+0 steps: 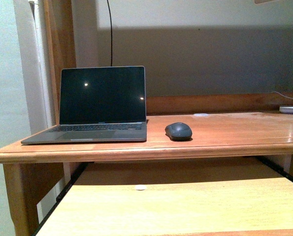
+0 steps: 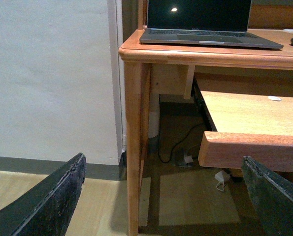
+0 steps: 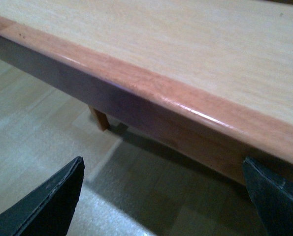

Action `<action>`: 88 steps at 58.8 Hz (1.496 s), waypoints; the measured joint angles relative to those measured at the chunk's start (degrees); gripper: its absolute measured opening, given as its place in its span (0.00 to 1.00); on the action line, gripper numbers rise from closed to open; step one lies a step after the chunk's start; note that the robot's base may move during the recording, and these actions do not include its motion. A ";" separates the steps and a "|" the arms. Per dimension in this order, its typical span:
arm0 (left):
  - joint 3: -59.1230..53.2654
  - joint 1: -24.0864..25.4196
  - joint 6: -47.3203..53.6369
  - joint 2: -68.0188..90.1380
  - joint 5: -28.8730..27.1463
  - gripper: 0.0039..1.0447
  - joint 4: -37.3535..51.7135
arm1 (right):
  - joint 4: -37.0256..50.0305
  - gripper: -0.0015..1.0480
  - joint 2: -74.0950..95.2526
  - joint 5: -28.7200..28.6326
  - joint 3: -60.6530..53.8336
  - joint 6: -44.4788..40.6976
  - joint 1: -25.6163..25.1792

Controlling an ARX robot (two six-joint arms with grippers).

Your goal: Place mouse

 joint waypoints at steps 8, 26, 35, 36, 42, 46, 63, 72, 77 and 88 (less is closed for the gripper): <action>0.00 0.00 0.00 0.00 0.00 0.93 0.00 | 1.95 0.93 5.66 4.81 4.26 2.27 2.89; 0.00 0.00 0.00 0.00 0.00 0.93 0.00 | 2.75 0.93 16.50 13.16 16.46 5.86 8.28; 0.00 0.00 0.00 0.00 0.00 0.93 0.00 | 2.56 0.93 22.56 17.81 23.12 6.82 10.60; 0.00 0.00 0.00 0.00 0.00 0.93 0.00 | 2.47 0.93 22.93 18.10 23.61 7.04 10.75; 0.00 0.00 0.00 0.00 0.00 0.93 0.00 | 1.53 0.93 26.16 20.70 28.04 7.89 11.87; 0.00 0.00 0.00 0.00 0.00 0.93 0.00 | 0.70 0.93 28.76 22.93 31.74 8.68 12.61; 0.00 0.00 0.00 0.00 0.00 0.93 0.00 | -2.64 0.93 36.41 29.31 42.69 10.40 14.08; 0.00 0.00 0.00 0.00 0.00 0.93 0.00 | -5.11 0.93 39.32 31.89 47.34 11.72 14.82; 0.00 0.00 0.00 0.00 0.00 0.93 0.00 | -6.32 0.93 40.59 33.29 49.70 12.39 15.17; 0.00 0.00 0.00 0.00 0.00 0.93 0.00 | -8.57 0.93 42.58 36.26 53.62 14.80 15.76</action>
